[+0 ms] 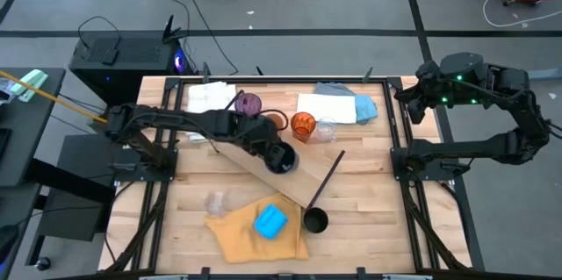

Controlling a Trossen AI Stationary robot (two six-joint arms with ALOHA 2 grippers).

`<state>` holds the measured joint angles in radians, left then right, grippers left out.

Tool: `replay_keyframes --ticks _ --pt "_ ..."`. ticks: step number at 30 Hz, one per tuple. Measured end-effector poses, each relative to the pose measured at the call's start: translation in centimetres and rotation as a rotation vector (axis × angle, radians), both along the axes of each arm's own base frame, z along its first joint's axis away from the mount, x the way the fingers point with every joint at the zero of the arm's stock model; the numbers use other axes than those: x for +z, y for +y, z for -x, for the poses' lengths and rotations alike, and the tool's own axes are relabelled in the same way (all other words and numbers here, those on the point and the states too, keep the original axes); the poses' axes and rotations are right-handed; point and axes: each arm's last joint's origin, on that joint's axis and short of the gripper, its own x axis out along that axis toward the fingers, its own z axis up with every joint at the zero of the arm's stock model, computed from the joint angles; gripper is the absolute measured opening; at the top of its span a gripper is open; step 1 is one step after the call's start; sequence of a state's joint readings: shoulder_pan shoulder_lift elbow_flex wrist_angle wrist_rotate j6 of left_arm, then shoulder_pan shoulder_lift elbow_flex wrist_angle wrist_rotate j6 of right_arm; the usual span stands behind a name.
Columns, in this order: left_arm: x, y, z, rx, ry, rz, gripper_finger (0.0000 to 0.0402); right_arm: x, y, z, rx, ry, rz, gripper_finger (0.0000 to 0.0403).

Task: Stack small to large cups/mugs on shelf
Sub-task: Put the dark blue mug on the shelf

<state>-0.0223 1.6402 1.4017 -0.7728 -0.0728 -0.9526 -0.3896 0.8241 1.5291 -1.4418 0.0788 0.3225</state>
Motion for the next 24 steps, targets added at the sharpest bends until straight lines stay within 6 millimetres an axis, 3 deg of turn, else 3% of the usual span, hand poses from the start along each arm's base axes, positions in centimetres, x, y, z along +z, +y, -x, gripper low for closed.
replay_keyframes --ticks 10,19,24 --pt "-0.9 -1.0 -1.0 -0.184 -0.010 0.008 0.0024 0.0 -0.2 -0.4 0.000 0.005 -0.002 0.0044" --pt "-1.8 -1.7 -1.1 -0.481 0.033 -0.120 0.0024 0.0 -0.4 -0.9 0.001 0.012 -0.004 0.0044" --pt "-1.2 -1.7 -1.3 -0.595 0.006 -0.200 0.0024 0.0 -0.4 -0.9 0.000 0.011 -0.005 0.0044"
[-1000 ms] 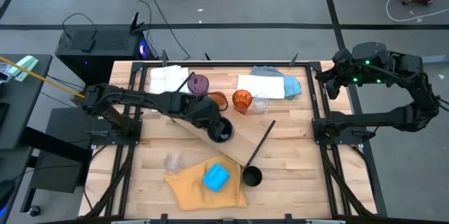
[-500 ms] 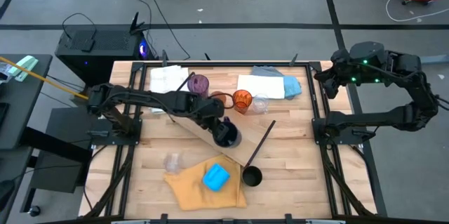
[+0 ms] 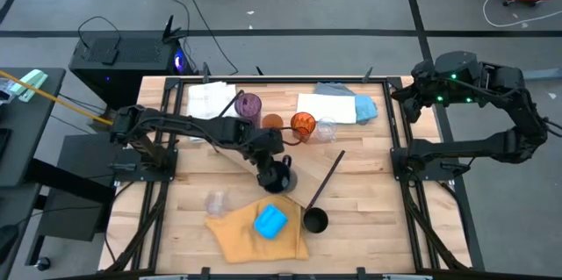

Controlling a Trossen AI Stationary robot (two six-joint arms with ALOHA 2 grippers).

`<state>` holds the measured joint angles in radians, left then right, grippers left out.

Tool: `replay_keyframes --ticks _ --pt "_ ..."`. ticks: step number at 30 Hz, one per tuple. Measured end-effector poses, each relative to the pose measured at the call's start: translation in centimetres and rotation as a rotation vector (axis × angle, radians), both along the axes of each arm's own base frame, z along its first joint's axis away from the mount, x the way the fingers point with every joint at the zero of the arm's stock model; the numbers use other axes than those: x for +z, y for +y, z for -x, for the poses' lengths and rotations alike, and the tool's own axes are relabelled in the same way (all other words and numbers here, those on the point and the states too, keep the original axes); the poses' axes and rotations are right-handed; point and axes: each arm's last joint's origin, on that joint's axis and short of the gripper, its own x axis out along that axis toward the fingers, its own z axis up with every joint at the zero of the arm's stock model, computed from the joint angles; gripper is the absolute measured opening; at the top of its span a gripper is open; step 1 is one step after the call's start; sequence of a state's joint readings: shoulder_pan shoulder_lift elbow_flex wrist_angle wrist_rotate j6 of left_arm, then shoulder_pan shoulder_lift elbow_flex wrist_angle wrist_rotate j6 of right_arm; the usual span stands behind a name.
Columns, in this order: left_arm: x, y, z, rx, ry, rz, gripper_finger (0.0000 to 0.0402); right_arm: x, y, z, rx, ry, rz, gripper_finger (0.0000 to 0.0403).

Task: Stack small to large cups/mugs on shelf
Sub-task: Put the dark blue mug on the shelf

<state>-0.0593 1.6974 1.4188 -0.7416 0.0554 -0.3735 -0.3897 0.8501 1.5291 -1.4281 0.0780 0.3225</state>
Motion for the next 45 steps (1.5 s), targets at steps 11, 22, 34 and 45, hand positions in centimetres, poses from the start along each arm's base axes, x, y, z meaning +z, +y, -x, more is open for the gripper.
replay_keyframes --ticks 11,22,34,45 --pt "2.4 2.9 -1.4 -0.059 0.017 -0.092 0.0024 0.0 0.0 0.0 -0.013 -0.008 -0.011 0.0044" --pt "3.5 3.4 -7.3 -0.236 0.105 -0.172 0.0024 0.0 0.0 0.0 -0.026 -0.017 -0.023 0.0044" --pt "3.3 5.6 -8.9 -0.338 0.156 -0.234 0.0024 0.0 0.0 0.0 -0.025 -0.016 -0.022 0.0044" --pt "1.8 6.0 -9.6 -0.397 0.174 -0.230 0.0024 0.0 0.0 0.0 -0.012 -0.011 -0.010 0.0044"
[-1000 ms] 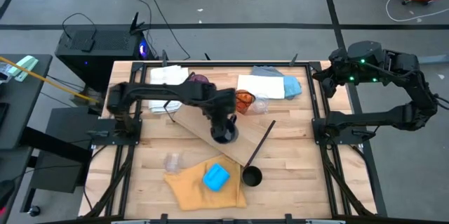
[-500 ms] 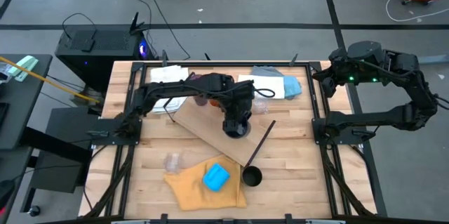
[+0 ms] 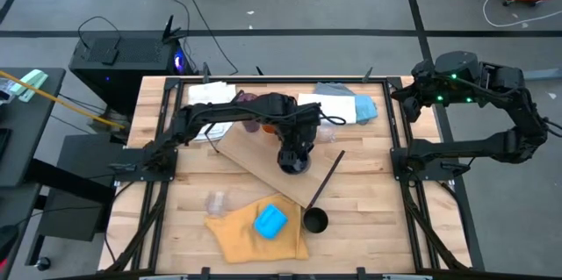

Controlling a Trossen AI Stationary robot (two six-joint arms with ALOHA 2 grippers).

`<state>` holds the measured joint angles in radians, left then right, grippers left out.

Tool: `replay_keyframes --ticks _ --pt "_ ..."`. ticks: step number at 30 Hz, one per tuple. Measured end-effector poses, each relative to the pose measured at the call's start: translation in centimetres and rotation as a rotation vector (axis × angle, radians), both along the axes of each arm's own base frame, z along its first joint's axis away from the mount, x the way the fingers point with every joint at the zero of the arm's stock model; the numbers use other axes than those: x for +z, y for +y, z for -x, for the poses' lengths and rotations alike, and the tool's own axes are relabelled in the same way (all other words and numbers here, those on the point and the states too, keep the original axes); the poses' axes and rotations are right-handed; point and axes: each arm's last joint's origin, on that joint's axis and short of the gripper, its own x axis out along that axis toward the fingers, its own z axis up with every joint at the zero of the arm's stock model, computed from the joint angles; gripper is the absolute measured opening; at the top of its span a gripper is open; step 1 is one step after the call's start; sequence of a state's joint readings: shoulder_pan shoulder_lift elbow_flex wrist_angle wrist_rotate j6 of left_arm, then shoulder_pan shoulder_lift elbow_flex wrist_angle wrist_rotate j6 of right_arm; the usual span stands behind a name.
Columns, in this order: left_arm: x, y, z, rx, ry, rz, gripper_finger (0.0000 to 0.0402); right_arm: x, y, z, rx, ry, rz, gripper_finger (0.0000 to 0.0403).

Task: Stack small to large cups/mugs on shelf
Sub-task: Put the dark blue mug on the shelf

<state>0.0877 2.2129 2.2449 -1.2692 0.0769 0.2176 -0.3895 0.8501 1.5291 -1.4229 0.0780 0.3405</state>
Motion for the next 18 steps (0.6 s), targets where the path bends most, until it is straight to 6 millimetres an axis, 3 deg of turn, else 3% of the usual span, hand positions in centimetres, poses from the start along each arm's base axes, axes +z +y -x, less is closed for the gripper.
replay_keyframes --ticks 18 --pt "-0.5 2.3 -0.1 -0.001 -0.001 -0.019 0.0024 0.0 0.0 0.0 -0.003 -0.001 -0.003 0.0044"
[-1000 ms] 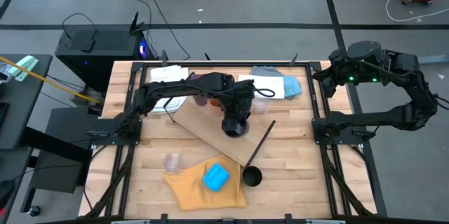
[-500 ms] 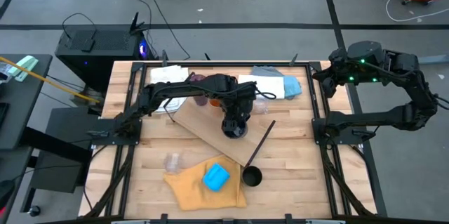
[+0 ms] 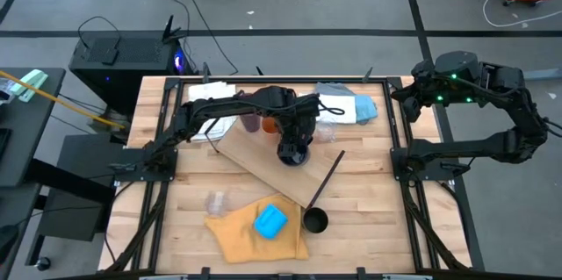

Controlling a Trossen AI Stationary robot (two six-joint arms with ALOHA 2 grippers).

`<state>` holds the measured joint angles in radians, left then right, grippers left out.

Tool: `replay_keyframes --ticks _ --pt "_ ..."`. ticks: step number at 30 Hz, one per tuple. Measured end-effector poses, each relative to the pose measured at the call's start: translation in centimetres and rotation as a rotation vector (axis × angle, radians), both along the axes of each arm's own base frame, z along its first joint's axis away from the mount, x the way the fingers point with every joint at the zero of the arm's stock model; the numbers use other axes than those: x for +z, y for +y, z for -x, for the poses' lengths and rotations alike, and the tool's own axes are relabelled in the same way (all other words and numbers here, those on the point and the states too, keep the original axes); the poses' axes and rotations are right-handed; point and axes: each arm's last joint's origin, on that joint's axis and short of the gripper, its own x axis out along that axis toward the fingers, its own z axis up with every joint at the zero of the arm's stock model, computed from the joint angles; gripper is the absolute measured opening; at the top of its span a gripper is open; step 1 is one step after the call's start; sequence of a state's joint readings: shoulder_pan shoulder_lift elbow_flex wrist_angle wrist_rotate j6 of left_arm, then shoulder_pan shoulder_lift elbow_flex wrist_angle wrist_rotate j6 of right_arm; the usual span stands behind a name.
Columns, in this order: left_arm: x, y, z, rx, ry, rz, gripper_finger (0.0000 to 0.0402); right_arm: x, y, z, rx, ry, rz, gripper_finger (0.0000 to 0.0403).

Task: Stack small to large cups/mugs on shelf
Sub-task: Put the dark blue mug on the shelf

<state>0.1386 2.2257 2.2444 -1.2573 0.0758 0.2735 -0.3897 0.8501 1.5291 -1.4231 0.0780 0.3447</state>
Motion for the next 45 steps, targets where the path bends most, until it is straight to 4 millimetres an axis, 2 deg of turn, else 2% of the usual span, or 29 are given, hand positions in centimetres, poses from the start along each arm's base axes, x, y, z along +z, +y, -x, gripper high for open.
replay_keyframes --ticks 5,16,31,45 --pt "0.0 0.0 0.0 -0.014 -0.001 -0.002 0.0024 0.0 0.0 0.0 -0.001 -0.001 -0.001 0.0044" --pt "-2.0 0.0 -1.0 -0.033 0.029 0.000 0.0024 0.0 0.0 0.0 -0.003 -0.001 -0.003 0.0044" --pt "-2.1 0.1 -0.8 -0.047 0.046 -0.021 0.0025 0.0 0.0 0.0 -0.001 0.000 -0.001 0.0044" --pt "-2.2 0.3 -0.9 -0.014 0.052 -0.061 0.0044 0.0 0.0 0.0 0.000 0.000 -0.001 0.0044"
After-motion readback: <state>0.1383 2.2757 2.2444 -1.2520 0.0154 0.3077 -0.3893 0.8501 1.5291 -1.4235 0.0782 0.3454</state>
